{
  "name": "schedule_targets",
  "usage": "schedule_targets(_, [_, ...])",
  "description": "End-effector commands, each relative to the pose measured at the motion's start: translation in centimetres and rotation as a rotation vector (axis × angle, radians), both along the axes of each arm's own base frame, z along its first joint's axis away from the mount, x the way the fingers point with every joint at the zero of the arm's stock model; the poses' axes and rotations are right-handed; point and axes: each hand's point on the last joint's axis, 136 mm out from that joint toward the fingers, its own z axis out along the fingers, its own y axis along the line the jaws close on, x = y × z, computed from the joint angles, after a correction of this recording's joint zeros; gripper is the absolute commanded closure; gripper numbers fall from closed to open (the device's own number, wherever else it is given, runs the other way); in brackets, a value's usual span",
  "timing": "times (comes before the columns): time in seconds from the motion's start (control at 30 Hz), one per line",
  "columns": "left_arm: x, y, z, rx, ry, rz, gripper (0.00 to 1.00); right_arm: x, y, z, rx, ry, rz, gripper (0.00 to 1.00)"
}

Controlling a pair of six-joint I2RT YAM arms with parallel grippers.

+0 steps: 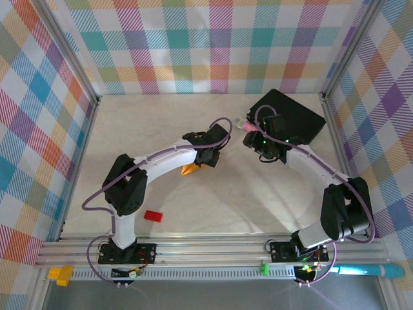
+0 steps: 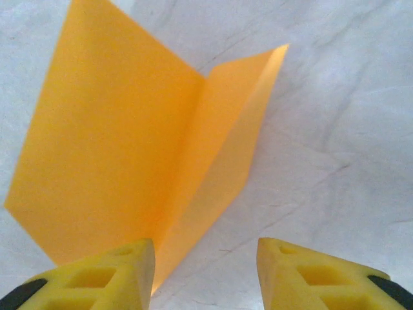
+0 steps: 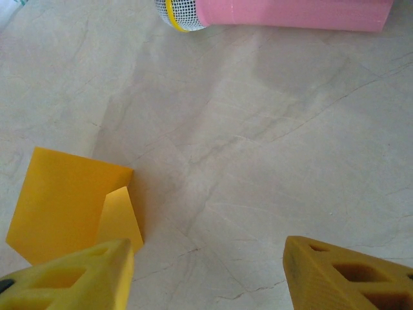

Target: Fold a paper plane with a square sheet of paper (pick it up from the middle)

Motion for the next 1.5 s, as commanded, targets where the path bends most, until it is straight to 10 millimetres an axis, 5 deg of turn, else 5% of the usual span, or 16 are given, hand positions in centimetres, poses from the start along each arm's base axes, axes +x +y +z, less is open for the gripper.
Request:
schedule_targets(0.0, [-1.4, -1.2, 3.1, -0.117, 0.007, -0.007, 0.53, -0.1, -0.4, -0.2, 0.006, 0.009, -0.021, 0.37])
schedule_targets(0.23, [-0.5, 2.2, 5.8, -0.288, 0.005, 0.059, 0.41, -0.2, 3.2, -0.3, 0.111, 0.052, 0.111, 0.40])
schedule_targets(0.43, [0.3, 5.1, 3.0, -0.484, 0.131, 0.116, 0.31, -1.4, 9.0, -1.4, 0.167, 0.125, 0.220, 0.40])
schedule_targets(0.6, [1.4, 6.7, -0.7, -0.520, 0.171, 0.141, 0.32, -1.5, 11.3, -1.9, 0.204, 0.149, 0.258, 0.40])
schedule_targets(0.87, [4.8, 5.9, -2.5, -0.570, 0.142, 0.034, 0.50, -1.9, 13.6, -2.7, 0.251, 0.197, 0.320, 0.41])
schedule_targets(1.13, [6.0, 5.6, -2.2, -0.533, 0.082, -0.039, 0.85, -1.9, 13.3, -3.0, 0.236, 0.197, 0.307, 0.41])
schedule_targets(1.47, [5.0, 6.6, 1.4, -0.306, -0.107, -0.084, 0.93, -1.4, 11.6, -1.6, 0.217, 0.123, 0.245, 0.41])
